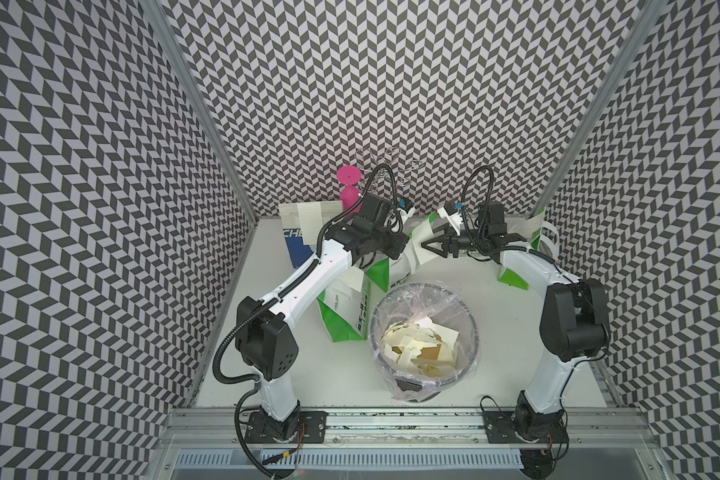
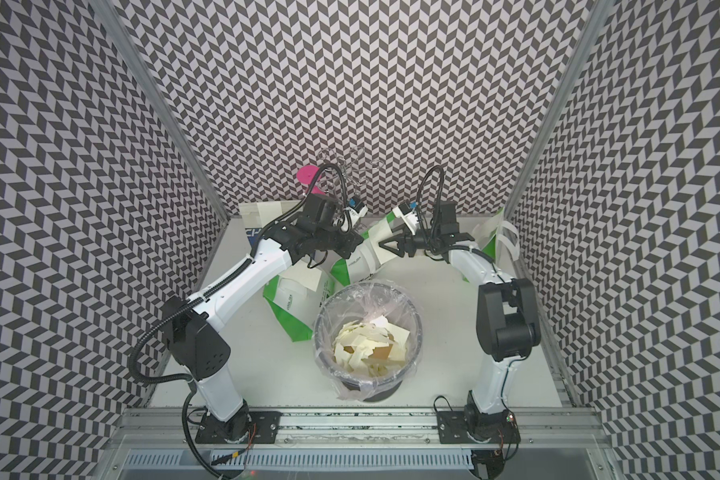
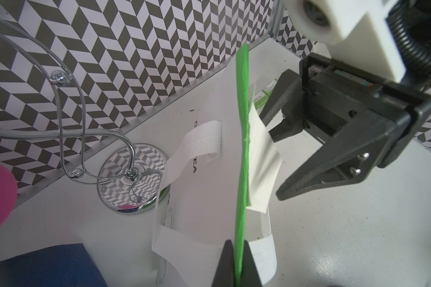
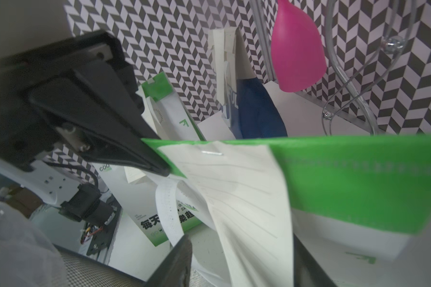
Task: Shred takeout receipts and throw away
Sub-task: Tear off the takeout receipt from the takeout bag.
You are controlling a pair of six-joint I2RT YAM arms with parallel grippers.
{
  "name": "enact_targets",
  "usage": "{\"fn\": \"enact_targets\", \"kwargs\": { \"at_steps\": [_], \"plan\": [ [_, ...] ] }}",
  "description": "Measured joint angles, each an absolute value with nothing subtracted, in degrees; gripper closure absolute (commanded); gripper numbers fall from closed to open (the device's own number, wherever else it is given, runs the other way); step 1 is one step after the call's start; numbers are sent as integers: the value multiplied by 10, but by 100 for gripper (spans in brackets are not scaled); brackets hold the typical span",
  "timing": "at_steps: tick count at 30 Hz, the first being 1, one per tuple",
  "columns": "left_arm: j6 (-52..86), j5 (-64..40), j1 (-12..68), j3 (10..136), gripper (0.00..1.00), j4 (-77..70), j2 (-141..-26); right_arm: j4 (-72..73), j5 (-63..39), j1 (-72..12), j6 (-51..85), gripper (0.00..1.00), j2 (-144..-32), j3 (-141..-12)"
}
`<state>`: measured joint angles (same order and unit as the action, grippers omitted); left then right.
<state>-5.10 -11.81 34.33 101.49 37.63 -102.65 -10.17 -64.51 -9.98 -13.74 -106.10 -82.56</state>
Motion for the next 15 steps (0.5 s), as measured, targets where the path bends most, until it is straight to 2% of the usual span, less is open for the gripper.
{"fn": "enact_targets", "kwargs": {
  "at_steps": [6,15],
  "plan": [
    [-51,-118,341,1015,100,376,-1026,-112,-665,-103,-140,80,-1061,-836],
    [-51,-114,337,1015,100,376,-1026,-122,-652,-104,-145,88,-1058,-837]
  ]
}}
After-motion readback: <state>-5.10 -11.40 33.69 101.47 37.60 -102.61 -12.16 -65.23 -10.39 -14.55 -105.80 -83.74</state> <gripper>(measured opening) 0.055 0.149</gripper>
